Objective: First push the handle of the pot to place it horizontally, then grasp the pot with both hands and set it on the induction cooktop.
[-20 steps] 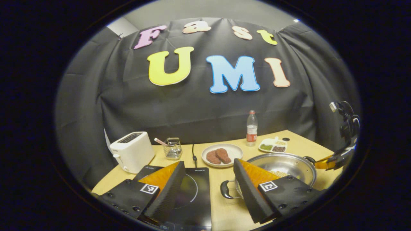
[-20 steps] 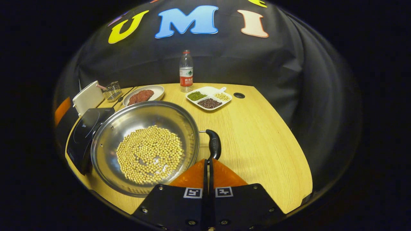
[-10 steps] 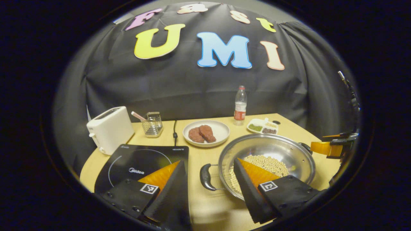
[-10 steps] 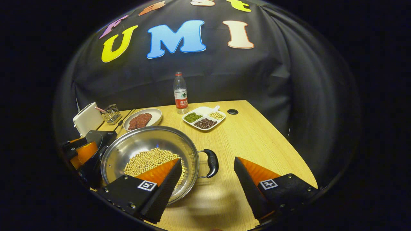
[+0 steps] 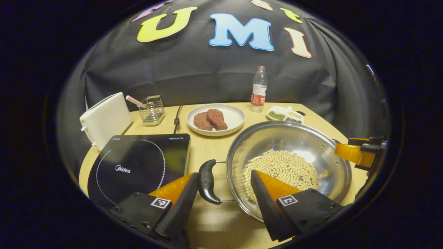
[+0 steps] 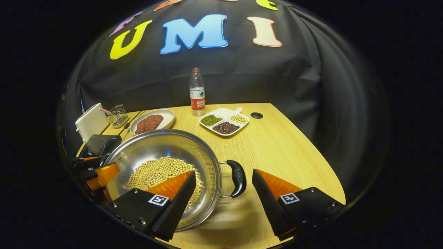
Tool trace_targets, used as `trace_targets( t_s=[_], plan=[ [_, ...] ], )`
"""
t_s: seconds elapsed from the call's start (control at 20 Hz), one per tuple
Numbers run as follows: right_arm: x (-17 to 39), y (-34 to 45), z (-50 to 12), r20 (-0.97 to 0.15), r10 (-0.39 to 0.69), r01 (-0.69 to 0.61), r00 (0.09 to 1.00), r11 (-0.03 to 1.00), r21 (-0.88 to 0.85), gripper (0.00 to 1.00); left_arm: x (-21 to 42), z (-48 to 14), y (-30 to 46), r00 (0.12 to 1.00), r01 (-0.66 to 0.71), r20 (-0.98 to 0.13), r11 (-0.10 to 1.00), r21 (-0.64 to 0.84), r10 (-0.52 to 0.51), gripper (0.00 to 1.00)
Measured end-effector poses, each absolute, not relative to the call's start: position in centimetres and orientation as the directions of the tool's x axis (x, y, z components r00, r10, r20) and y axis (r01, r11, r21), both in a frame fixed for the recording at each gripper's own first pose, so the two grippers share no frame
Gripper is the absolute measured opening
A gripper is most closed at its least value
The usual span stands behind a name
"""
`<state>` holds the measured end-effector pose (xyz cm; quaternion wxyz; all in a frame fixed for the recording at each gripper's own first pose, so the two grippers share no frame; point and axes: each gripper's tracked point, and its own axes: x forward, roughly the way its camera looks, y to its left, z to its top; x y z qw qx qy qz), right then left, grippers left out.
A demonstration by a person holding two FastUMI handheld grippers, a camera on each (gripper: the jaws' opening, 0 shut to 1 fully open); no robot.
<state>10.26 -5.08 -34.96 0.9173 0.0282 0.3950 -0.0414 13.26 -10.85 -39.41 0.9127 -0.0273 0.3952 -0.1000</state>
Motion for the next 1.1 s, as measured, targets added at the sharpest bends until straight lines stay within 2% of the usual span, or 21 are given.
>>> trace_targets(
  t_s=[0.05,0.15,0.2,0.25,0.3,0.35,0.45,0.5,0.55,0.6,0.65,0.75,0.85,0.9,1.0,1.1],
  plan=[
    [10.4,-5.2,-35.4,-0.734,-0.059,0.101,0.676,0.995,0.012,1.00,13.3,-39.9,-10.7,0.659,0.151,-0.726,0.980,-0.128,-0.196,1.00],
    [10.4,-5.6,-36.2,-0.748,-0.071,0.107,0.660,0.994,0.001,1.00,13.0,-41.0,-10.5,0.637,0.129,-0.748,0.983,-0.134,-0.186,0.92],
    [10.5,-5.7,-36.5,-0.751,-0.079,0.113,0.656,0.994,-0.006,0.98,13.2,-40.9,-11.0,0.640,0.135,-0.740,0.978,-0.158,-0.208,0.91],
    [10.7,-5.9,-36.7,-0.754,-0.079,0.116,0.652,0.993,-0.004,0.92,13.3,-41.2,-11.0,0.641,0.127,-0.741,0.980,-0.153,-0.199,0.82],
    [10.6,-6.0,-36.9,-0.758,-0.089,0.126,0.646,0.992,-0.009,0.82,13.3,-41.2,-11.0,0.641,0.129,-0.741,0.980,-0.153,-0.200,0.86],
    [10.9,-6.3,-37.2,-0.762,-0.091,0.130,0.641,0.991,-0.009,0.79,13.4,-41.2,-10.9,0.643,0.125,-0.740,0.980,-0.154,-0.198,0.86],
    [11.0,-6.2,-37.6,-0.768,-0.094,0.138,0.634,0.990,-0.007,0.77,13.6,-41.4,-10.8,0.646,0.113,-0.739,0.982,-0.153,-0.190,0.86],
    [11.0,-6.1,-37.8,-0.773,-0.076,0.132,0.630,0.991,0.010,0.77,13.6,-41.4,-10.8,0.647,0.109,-0.740,0.983,-0.149,-0.184,0.81],
    [11.0,-5.9,-37.5,-0.771,-0.075,0.133,0.632,0.991,0.013,0.71,13.5,-41.5,-10.7,0.648,0.101,-0.741,0.985,-0.143,-0.174,0.84],
    [10.9,-5.8,-37.9,-0.770,-0.075,0.124,0.634,0.992,0.005,0.64,13.6,-41.5,-10.6,0.648,0.095,-0.743,0.986,-0.139,-0.167,0.82],
    [10.8,-5.8,-37.8,-0.767,-0.078,0.118,0.637,0.993,-0.002,0.64,13.7,-41.5,-10.6,0.650,0.086,-0.743,0.987,-0.138,-0.161,0.77],
    [10.7,-5.7,-37.8,-0.765,-0.080,0.107,0.639,0.994,-0.015,0.57,14.0,-41.5,-10.5,0.647,0.074,-0.747,0.987,-0.140,-0.154,0.76],
    [10.7,-5.7,-37.4,-0.760,-0.084,0.101,0.644,0.995,-0.025,0.57,14.2,-41.6,-10.5,0.656,0.062,-0.739,0.986,-0.153,-0.156,0.72],
    [10.5,-5.6,-37.4,-0.762,-0.086,0.107,0.642,0.994,-0.022,0.49,14.3,-41.6,-10.5,0.658,0.064,-0.737,0.987,-0.148,-0.153,0.72],
    [10.7,-5.7,-37.2,-0.760,-0.092,0.115,0.644,0.993,-0.023,0.49,14.2,-41.6,-10.5,0.654,0.070,-0.742,0.988,-0.137,-0.150,0.65],
    [10.5,-5.7,-36.8,-0.757,-0.096,0.105,0.646,0.994,-0.036,0.49,13.8,-41.4,-10.5,0.651,0.054,-0.746,0.988,-0.142,-0.143,0.68]
  ],
)
